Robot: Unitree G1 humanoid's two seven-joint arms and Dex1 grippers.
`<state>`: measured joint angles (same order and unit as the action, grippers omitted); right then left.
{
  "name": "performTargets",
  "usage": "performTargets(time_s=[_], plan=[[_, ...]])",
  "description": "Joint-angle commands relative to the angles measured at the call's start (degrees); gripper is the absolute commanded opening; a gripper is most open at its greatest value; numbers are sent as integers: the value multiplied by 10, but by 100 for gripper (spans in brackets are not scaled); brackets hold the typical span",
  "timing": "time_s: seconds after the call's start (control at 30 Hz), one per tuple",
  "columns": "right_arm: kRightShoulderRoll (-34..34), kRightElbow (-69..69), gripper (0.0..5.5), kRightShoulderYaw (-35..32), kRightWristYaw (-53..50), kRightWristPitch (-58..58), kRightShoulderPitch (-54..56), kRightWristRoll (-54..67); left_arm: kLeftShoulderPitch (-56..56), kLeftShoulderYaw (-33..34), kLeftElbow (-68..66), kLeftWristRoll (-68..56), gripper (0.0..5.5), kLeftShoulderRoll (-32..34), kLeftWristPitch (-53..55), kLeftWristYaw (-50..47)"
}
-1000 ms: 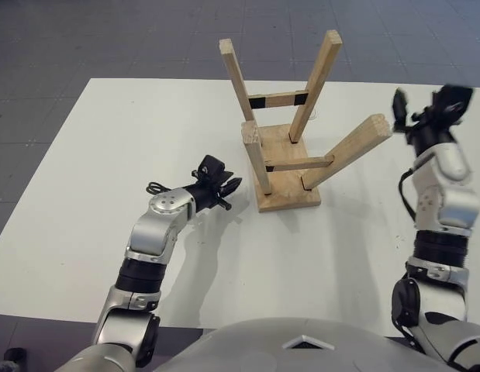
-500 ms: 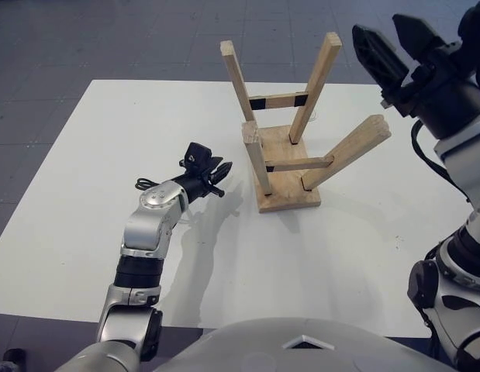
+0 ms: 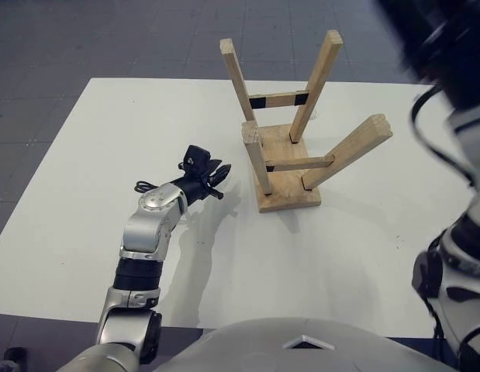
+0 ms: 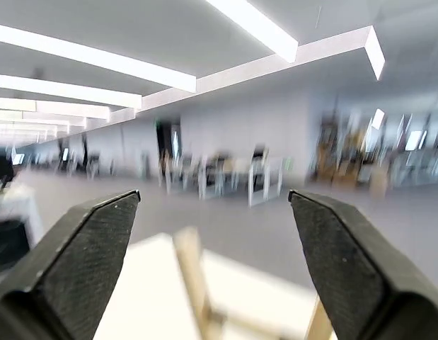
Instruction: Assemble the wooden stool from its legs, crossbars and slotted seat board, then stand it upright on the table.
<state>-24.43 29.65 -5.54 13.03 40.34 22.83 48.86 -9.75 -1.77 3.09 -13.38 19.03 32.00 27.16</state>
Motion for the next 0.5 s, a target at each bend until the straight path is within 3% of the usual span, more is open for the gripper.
performTargets(time_s=[0.03,0.1,0.33,0.5], plan=[[-28,-137,390,137,80,-2,-184,-96,4,8,-10,4,141,3,9,-11],[-15,-105,390,83,61,5,-127,-57,4,2,-11,6,141,-3,6,-13],[30,6,390,-11,-21,-10,12,84,11,-1,-4,3,141,-9,5,-15],[-7,7,390,-112,-96,-26,159,170,7,8,-5,1,141,-11,-10,-16]])
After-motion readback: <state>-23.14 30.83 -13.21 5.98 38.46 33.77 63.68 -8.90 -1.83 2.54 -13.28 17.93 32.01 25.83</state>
